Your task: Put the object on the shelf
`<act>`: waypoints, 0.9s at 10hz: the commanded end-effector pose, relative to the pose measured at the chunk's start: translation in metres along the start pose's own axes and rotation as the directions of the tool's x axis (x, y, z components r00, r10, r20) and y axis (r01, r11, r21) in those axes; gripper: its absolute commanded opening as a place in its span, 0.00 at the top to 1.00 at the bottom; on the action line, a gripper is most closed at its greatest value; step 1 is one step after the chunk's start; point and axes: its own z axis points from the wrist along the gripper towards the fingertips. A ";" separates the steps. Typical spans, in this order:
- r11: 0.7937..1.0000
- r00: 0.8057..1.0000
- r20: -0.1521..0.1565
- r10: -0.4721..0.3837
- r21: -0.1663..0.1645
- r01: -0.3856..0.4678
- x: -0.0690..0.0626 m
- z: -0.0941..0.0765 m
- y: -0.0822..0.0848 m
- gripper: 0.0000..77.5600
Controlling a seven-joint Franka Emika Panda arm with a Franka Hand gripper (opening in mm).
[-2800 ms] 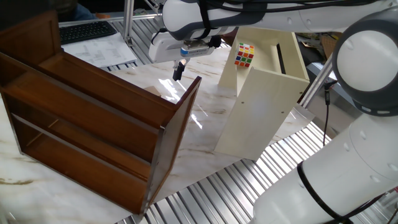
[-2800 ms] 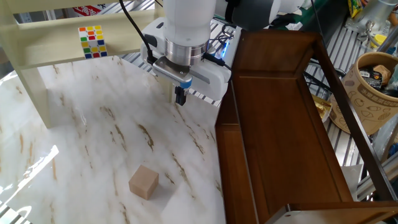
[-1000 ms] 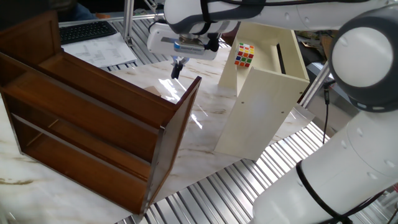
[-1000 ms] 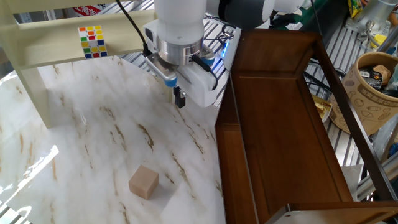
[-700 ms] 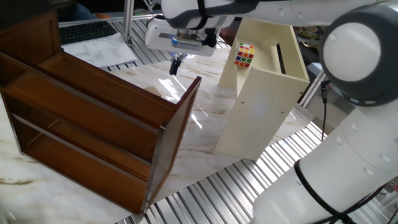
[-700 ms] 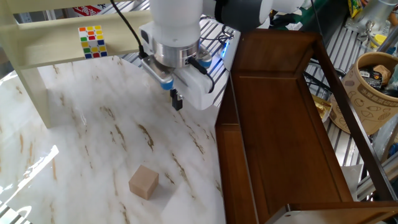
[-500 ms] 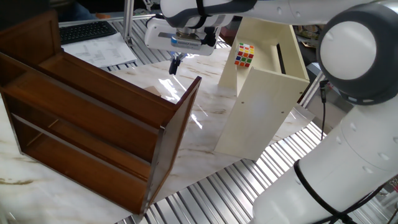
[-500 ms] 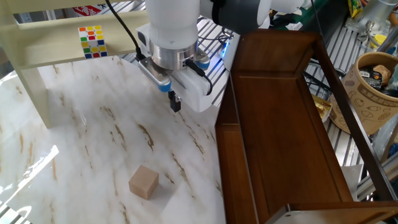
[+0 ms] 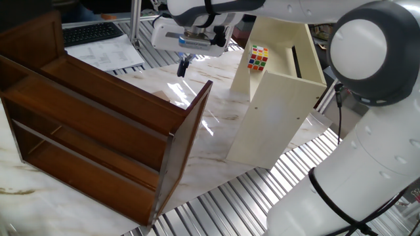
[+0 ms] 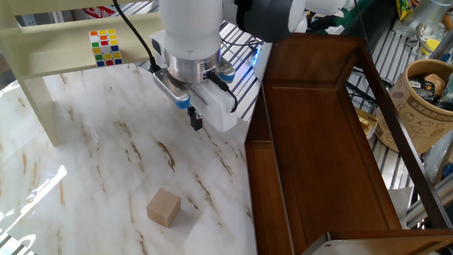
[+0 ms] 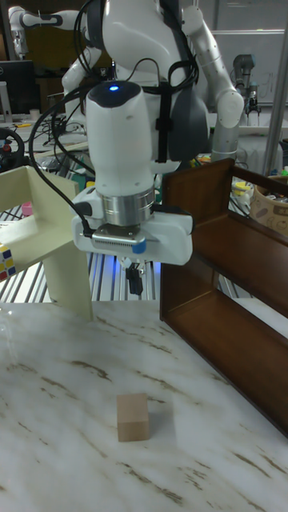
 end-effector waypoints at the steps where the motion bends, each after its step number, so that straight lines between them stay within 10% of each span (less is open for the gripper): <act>1: 1.000 1.000 0.015 0.026 0.005 -0.026 -0.011 -0.004 0.004 1.00; 9: 0.994 0.995 -0.005 0.103 0.044 -0.103 -0.011 -0.004 0.004 1.00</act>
